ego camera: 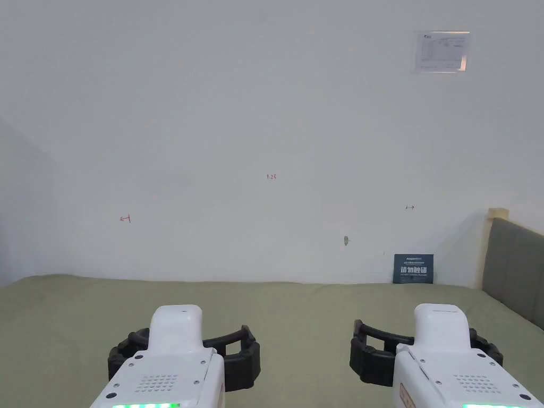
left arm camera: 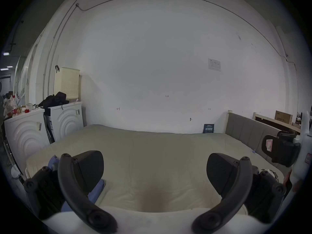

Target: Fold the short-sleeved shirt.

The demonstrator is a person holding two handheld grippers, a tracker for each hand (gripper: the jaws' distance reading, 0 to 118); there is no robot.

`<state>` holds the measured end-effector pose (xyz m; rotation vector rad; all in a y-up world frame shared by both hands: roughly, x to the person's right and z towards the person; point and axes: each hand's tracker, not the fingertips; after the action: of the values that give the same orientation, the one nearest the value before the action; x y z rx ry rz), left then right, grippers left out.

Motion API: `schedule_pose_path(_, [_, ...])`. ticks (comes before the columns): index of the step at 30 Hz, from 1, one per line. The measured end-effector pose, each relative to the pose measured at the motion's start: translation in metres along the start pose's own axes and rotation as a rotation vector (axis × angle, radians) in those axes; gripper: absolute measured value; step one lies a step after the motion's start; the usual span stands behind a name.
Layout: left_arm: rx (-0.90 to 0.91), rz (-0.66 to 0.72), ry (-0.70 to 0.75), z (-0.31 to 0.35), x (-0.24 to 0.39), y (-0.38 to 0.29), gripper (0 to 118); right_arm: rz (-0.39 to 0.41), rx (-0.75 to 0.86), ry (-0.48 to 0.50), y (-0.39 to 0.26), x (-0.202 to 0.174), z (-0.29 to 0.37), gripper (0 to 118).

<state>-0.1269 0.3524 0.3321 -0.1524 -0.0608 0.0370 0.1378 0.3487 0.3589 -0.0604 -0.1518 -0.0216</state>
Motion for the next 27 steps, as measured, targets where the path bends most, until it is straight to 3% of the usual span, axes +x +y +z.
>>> schedule_pose_path(13, [0.009,-0.002,-0.002,0.0048,-0.0021,0.0003,118,0.000,-0.009,0.061,-0.0035,-0.0032,0.0012,118])
schedule_pose_path(17, [-0.001,0.011,-0.020,0.0045,-0.0043,0.0007,118,0.029,-0.007,0.048,-0.0032,-0.0048,0.0003,118])
schedule_pose_path(27, [-0.009,0.034,-0.026,0.0026,-0.0096,0.0013,118,-0.002,-0.026,0.042,-0.0021,-0.0012,-0.0010,118])
